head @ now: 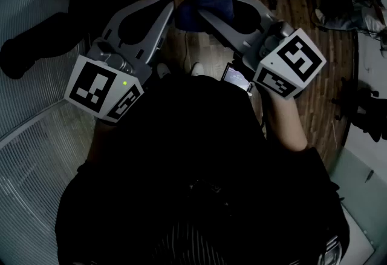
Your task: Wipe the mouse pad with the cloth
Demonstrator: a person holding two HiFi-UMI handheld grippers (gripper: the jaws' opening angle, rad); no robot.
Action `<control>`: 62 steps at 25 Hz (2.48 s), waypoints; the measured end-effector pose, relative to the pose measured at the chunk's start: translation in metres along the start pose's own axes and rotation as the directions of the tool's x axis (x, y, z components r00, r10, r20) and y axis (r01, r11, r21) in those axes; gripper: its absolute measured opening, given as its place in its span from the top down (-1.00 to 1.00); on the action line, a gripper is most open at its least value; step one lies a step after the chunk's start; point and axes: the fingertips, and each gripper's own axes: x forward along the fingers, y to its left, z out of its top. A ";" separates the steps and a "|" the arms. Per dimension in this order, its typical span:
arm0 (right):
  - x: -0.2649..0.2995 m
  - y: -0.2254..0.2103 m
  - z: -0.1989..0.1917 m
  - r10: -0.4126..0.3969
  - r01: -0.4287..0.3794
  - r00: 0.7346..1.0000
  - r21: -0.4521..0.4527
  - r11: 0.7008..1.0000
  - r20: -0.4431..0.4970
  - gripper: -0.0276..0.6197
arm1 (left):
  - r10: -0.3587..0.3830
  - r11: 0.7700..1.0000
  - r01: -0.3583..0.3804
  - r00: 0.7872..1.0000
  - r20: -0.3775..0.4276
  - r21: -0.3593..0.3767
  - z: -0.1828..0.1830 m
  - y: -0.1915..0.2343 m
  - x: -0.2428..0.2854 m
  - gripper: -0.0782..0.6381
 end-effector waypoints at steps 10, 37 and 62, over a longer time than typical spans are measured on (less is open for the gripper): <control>-0.002 0.003 -0.001 0.064 -0.064 0.998 0.007 0.998 0.013 0.60 | 0.045 0.999 -0.045 0.999 0.025 -0.002 0.005 -0.004 -0.003 0.78; -0.071 -0.066 -0.028 0.071 -0.108 0.977 0.180 0.978 0.201 0.57 | -0.044 0.999 0.044 0.999 0.006 -0.003 -0.005 -0.039 0.060 0.78; 0.000 -0.160 0.030 -0.323 0.277 0.921 0.215 0.936 0.217 0.56 | -0.409 0.911 0.409 0.912 0.011 -0.049 0.027 0.096 0.153 0.78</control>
